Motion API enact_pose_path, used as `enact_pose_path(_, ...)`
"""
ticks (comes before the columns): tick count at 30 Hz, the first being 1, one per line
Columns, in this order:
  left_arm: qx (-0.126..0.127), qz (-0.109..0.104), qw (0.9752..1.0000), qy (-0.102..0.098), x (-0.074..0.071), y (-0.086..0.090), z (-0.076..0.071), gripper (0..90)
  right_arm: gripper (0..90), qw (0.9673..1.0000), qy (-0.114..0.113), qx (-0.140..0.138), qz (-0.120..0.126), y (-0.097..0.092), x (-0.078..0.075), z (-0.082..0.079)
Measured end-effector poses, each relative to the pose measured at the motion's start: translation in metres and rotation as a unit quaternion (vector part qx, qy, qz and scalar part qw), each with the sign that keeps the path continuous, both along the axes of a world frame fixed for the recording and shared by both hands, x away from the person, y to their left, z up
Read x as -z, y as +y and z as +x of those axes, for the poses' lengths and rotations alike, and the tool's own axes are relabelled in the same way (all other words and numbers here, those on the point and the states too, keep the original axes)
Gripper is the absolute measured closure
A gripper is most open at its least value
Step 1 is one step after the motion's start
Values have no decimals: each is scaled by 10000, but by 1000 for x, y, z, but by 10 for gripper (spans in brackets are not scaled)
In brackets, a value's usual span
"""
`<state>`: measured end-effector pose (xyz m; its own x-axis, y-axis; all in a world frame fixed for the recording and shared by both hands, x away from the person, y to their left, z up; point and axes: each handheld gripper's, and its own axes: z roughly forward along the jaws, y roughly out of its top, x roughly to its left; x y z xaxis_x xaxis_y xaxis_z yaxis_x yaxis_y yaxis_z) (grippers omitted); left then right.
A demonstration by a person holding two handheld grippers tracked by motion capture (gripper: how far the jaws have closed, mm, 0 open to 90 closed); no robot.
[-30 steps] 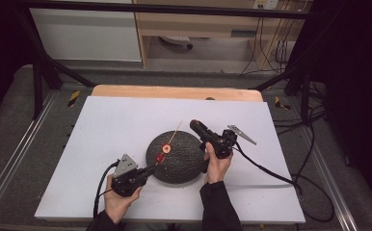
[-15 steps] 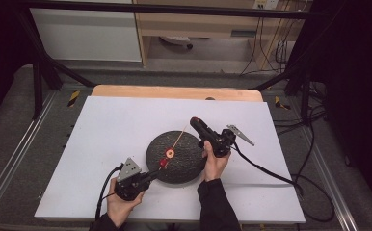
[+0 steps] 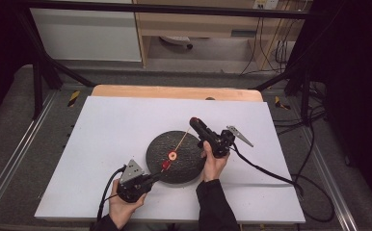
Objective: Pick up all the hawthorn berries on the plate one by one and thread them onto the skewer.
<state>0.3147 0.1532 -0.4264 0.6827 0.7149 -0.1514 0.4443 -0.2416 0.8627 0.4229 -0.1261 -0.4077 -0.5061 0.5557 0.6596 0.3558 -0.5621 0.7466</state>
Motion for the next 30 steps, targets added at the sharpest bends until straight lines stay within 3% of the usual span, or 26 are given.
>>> enact_pose_path(19, -16, -92, 10000, -27, 0, -6, -1, 883, 636, 9998, 1, -105, 182, 3, 3, -3)
enact_pose_path(30, -195, -354, 9992, -73, -1, -17, 0, 883, 636, 9992, 41, -204, 336, 5, 5, -6)
